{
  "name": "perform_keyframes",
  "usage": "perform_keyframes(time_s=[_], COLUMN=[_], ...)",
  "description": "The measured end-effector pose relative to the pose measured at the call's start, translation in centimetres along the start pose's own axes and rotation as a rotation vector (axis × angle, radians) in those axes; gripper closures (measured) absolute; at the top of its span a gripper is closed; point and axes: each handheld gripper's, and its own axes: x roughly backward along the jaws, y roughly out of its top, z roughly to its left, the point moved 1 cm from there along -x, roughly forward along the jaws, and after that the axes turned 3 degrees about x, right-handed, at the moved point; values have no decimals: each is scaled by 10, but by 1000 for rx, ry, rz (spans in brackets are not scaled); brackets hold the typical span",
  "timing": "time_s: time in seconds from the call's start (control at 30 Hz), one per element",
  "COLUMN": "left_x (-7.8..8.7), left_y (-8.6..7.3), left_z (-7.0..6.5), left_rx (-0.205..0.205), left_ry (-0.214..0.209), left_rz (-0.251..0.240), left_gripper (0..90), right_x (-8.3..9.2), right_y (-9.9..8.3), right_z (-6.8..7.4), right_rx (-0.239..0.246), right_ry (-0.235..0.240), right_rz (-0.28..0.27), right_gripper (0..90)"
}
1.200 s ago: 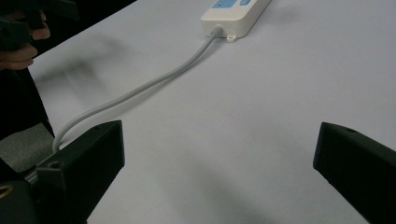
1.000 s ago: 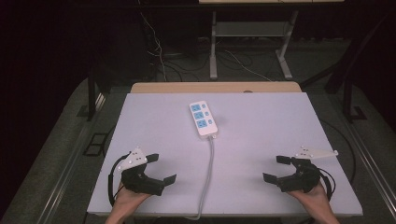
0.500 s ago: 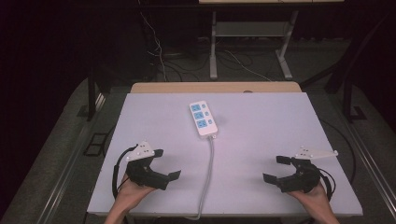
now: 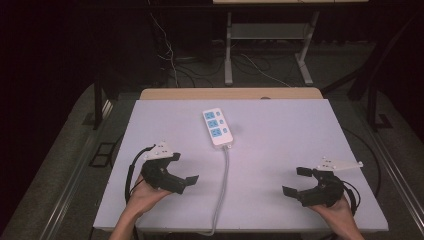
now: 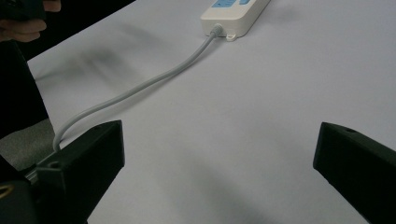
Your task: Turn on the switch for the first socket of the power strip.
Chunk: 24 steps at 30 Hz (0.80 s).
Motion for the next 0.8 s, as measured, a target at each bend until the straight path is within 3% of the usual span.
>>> perform_keyframes(time_s=[0.8], left_x=[-34], left_y=[43], left_z=[5], left_rx=[-70], left_ry=[-44], left_rz=[82], left_gripper=[0], right_x=[5], right_y=[-1], right_z=[-1], right_rx=[6], right_ry=[-19], right_rz=[2], right_gripper=[15])
